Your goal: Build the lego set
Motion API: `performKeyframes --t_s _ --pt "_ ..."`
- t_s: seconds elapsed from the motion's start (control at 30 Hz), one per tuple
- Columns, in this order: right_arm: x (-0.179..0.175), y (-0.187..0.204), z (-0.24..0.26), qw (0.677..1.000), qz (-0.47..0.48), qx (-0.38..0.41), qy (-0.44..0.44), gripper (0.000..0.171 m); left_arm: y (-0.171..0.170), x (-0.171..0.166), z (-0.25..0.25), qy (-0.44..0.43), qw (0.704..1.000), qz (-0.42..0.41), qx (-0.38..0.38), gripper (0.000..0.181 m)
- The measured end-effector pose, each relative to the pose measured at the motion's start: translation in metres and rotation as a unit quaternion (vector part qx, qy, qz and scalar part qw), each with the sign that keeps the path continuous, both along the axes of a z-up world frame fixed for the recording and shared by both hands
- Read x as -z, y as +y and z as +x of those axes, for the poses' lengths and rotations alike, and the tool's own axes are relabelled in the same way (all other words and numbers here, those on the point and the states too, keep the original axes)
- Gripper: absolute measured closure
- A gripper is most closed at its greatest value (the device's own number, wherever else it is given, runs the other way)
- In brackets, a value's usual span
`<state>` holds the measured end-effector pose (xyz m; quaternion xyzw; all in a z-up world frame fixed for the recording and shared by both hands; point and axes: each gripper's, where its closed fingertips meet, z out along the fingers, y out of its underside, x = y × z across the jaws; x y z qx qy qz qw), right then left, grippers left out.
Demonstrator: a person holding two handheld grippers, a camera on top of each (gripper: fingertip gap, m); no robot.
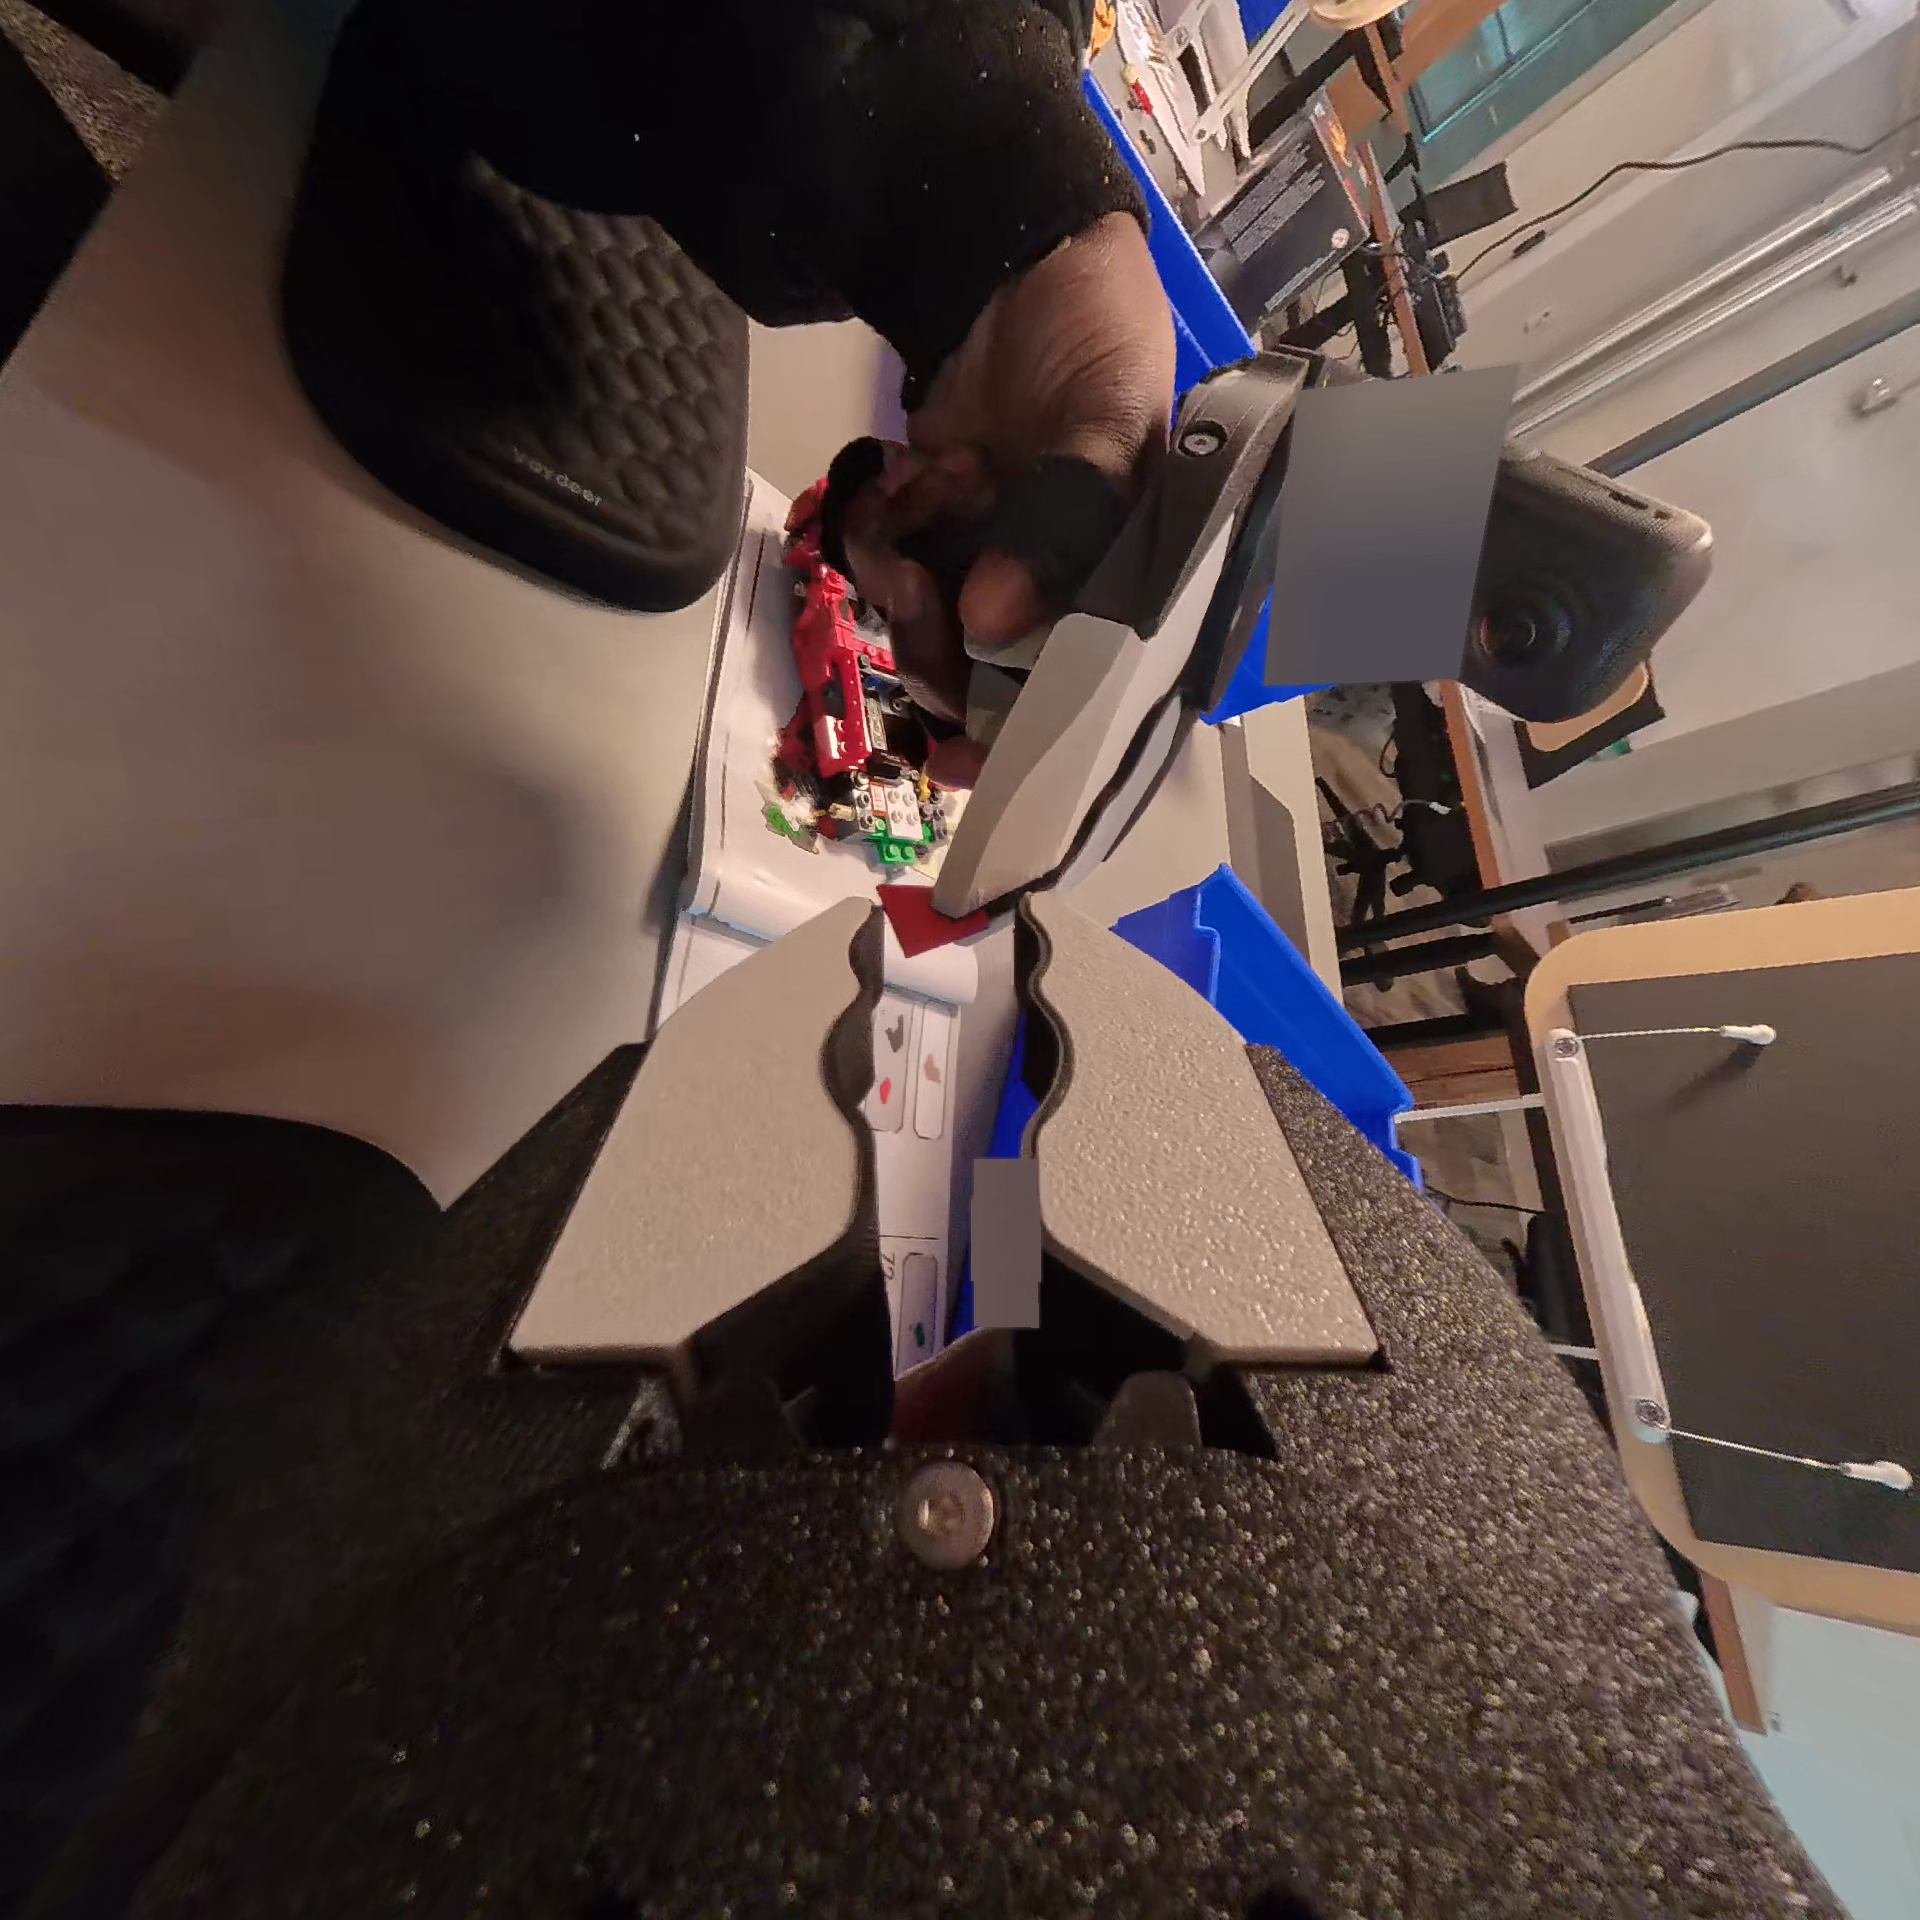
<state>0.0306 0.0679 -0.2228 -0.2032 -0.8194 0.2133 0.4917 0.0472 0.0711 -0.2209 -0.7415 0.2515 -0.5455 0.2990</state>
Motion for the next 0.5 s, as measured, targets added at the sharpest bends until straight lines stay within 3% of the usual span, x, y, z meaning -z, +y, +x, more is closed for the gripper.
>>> performKeyframes --t_s 0.27,0.5 --pt "-0.003 0.007 0.004 1.000 0.001 0.003 0.002 0.152 0.007 -0.004 0.004 -0.003 1.000 0.000 0.004 0.179" --pt "0.003 0.017 0.003 0.996 -0.083 0.041 0.008 0.153 0.019 -0.002 -0.004 -0.018 0.999 0.013 -0.037 0.176"
